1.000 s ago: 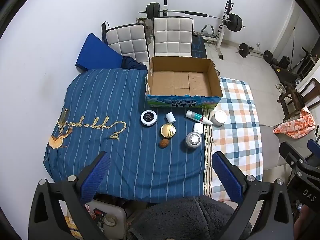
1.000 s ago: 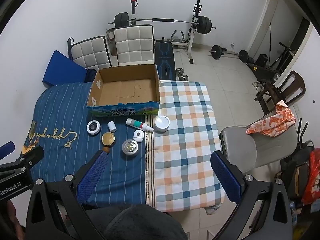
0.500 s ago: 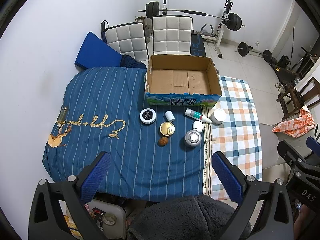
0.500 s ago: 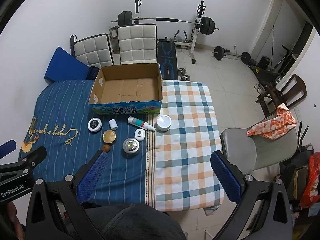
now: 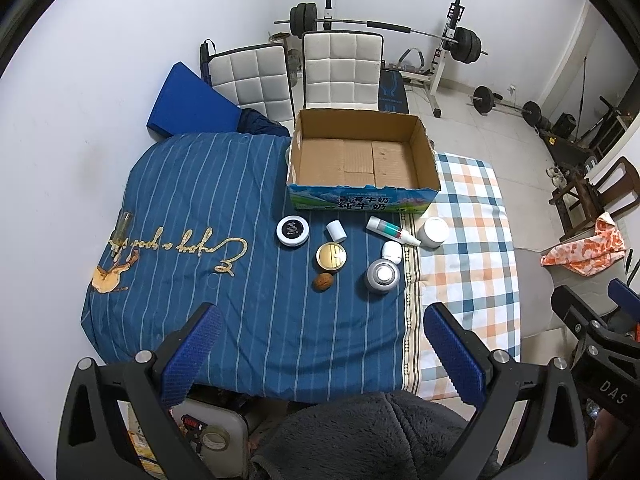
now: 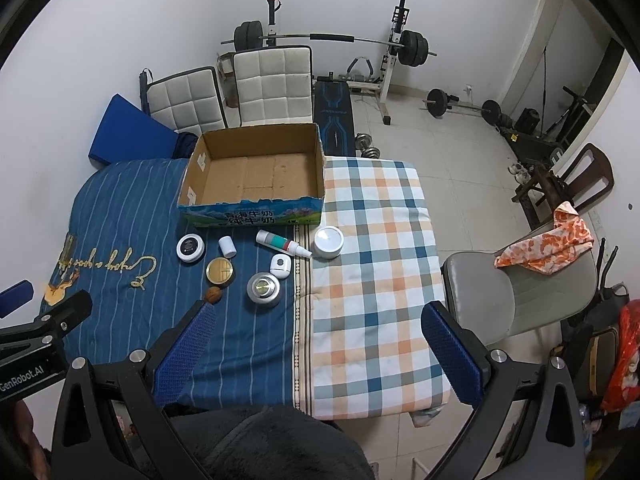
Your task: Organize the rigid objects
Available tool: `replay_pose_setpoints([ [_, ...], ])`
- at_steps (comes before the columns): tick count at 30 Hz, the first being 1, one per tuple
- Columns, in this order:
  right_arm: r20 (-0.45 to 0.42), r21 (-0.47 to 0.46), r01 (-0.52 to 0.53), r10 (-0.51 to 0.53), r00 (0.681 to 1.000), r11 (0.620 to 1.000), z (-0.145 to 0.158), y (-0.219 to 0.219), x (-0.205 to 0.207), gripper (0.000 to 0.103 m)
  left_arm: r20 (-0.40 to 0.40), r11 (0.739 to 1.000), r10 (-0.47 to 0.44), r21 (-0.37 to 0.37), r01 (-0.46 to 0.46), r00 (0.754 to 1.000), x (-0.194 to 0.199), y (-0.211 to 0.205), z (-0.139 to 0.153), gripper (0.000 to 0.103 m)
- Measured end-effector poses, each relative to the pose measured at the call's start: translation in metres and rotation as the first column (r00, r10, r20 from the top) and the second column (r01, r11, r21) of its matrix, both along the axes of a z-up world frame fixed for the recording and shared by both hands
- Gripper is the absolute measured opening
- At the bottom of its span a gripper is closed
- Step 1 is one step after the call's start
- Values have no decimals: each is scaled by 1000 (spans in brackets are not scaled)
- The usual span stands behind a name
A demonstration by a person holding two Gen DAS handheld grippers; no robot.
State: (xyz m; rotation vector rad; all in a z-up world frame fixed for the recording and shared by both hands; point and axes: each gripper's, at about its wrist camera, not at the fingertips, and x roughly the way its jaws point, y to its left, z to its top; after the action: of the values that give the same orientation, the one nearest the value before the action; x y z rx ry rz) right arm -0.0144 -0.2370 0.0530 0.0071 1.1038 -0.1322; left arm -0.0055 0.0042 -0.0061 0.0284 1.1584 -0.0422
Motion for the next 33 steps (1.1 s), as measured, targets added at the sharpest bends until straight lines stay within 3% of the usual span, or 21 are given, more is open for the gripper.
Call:
replay_pose_setpoints([
  [33,19,1,13,-13,1000,1000,5,3,-4,103,23,1000,7,-5,-7,1000,-5,4,3,103],
])
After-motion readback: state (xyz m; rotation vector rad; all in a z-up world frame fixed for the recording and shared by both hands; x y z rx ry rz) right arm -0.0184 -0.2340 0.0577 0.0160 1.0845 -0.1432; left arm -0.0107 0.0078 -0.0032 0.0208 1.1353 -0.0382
